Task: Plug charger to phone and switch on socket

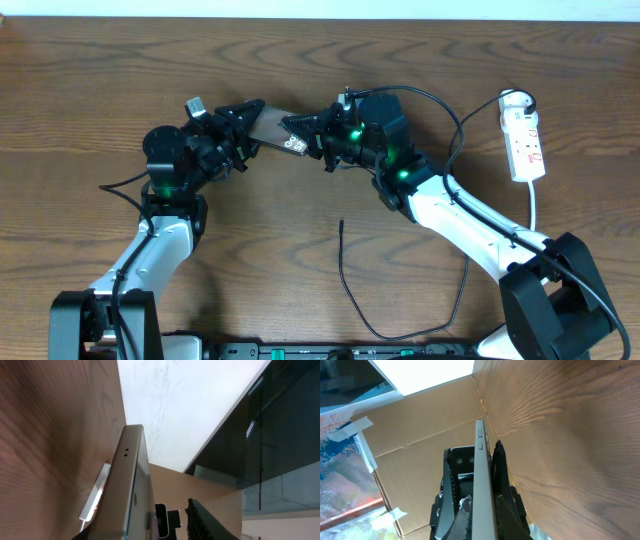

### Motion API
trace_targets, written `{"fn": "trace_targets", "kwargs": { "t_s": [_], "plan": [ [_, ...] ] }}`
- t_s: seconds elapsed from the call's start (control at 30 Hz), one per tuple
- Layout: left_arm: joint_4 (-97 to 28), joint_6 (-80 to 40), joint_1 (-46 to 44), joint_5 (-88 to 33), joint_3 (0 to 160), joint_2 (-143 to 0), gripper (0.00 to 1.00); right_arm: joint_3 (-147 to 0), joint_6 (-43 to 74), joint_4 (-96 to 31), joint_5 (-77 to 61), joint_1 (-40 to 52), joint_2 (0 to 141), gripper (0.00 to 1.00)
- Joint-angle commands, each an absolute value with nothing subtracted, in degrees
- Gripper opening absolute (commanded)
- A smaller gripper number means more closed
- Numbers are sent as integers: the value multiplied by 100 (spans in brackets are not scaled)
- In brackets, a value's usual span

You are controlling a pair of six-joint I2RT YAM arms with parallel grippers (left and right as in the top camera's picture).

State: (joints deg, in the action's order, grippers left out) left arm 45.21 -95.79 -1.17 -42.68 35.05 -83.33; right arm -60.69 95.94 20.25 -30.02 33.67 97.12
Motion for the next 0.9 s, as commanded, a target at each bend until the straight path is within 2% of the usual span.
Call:
{"fn": "trace_targets", "kwargs": {
  "t_s": [0.0, 0.3, 0.87],
  "plan": [
    [4554, -9524, -93, -4237, 3487, -8272, 34, -6154, 9614, 2075, -3114, 3494, 9699, 1],
    [4552, -9524, -93, -4235, 3487, -8272, 33, -6152, 9616, 2080, -3094, 3527, 9699, 1],
    [4335, -9498, -93, -4086, 3483, -8274, 24, -6152, 9618, 2082, -3096, 3546, 9699, 1]
  ]
}}
